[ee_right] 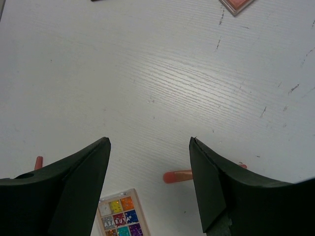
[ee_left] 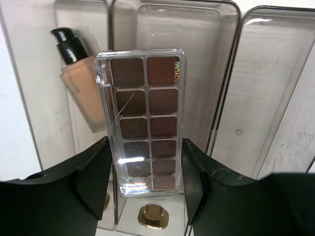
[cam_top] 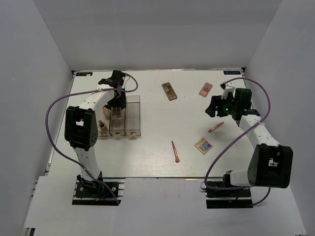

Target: Organize the makeup

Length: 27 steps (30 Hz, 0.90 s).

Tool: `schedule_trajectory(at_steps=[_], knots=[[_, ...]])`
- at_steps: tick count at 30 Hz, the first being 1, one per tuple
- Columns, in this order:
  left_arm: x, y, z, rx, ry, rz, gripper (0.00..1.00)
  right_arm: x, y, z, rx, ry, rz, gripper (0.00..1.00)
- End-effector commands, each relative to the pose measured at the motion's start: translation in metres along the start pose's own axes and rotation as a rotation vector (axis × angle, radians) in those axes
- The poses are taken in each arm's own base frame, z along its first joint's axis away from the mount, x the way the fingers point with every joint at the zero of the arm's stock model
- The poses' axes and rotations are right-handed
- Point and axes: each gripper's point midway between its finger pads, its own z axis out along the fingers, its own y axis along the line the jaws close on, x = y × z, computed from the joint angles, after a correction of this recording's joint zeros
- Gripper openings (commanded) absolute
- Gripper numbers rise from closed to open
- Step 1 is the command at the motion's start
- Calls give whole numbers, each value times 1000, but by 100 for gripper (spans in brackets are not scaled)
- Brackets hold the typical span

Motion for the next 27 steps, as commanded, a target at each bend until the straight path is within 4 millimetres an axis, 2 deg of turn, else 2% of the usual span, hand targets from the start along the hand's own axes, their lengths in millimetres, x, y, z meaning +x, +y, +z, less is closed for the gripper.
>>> schedule_trajectory(at_steps=[1,3,6,9,12,16,20,21,22,23,24,26,27], knots=[[-5,-8,0,57,-22,30,38,-20,0,0,-13,-46,-37,70],[-4,-10,0,70,-22,34,44,-21,0,1,-17,-47,-37,70],[0,-11,2,75,-12,37,61,-21,0,1,-17,-46,-37,70],[4,-10,3,67,-3,37,74,-22,0,1,-18,-46,-36,71],[1,-6,-1,51,-16,26,81,-22,2,1,-25,-46,-42,72],[-12,-4,-14,51,-51,12,83,-21,5,2,-48,-40,-57,74],[-30,-7,-36,90,-103,-28,82,-26,6,5,-65,-47,-109,77],[-37,-16,-46,129,-125,-32,81,-28,3,9,-62,-42,-120,77],[-38,-24,-53,160,-138,-40,80,-42,-2,9,-44,-64,-139,77],[-46,-28,-64,196,-171,-57,76,-47,-6,12,-30,-65,-143,77],[-45,-40,-70,268,-166,-66,74,-47,-14,21,-16,-46,-126,77],[-52,-58,-90,381,-214,-104,68,-63,-31,34,43,-42,-108,77],[-43,-70,-93,460,-193,-110,68,-68,-39,38,72,-38,-81,77]])
